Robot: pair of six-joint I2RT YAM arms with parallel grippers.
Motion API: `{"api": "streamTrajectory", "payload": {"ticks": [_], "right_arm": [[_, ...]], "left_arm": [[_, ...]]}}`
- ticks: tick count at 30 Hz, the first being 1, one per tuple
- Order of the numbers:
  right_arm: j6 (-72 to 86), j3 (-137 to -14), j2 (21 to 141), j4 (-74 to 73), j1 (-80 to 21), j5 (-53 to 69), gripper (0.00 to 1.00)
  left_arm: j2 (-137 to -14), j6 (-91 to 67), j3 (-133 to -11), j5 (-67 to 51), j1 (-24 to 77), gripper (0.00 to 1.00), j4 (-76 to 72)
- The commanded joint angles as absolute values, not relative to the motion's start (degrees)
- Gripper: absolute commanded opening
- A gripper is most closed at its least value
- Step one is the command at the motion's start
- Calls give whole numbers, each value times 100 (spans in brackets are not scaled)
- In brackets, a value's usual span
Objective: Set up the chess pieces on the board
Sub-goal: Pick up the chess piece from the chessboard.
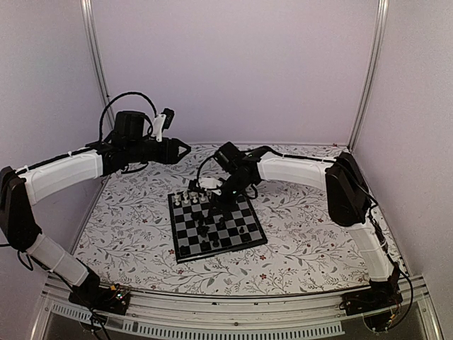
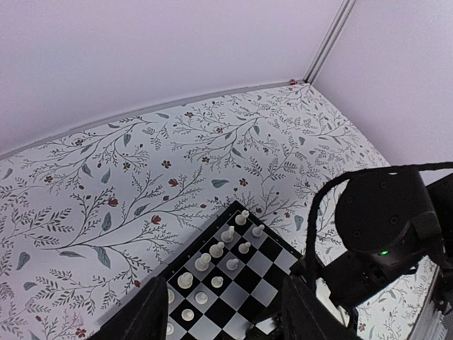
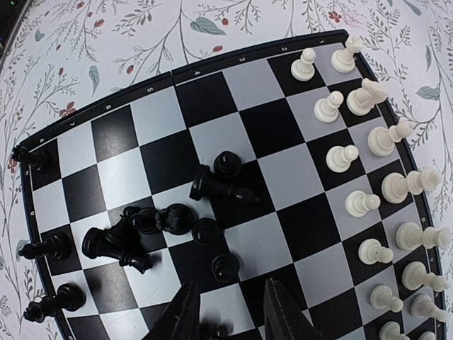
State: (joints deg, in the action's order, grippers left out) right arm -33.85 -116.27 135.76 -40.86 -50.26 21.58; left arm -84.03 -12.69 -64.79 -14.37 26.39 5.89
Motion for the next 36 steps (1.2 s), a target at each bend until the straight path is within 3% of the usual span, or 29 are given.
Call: {"api": "streamTrajectory", "payload": {"ticks": [1,13,19,24,36], "right_arm": [[-3357,-11891,13903,-4222,-5071,2281,33],[-3287,-12168,14205,-4158,-5089,2387,28],[-3309,-12214,14249,-4242,-5100,2485,10],[-3355,-12155,14078,-4294,-5100,2418,1],[-3533,-10537,12497,-3885,-5089,2141,0]], "left_arm": [[-8376,-1289,-6601,-1485,2548,57,581],[-8350,-1318,-6609,-1563,2548,57,580],[-8332,-1317,-6609,-1555,2546,57,579],[-8323,-1324,-6609,-1556,2543,57,579],[-8350,-1344,-6600,-1614,2552,57,571]]}}
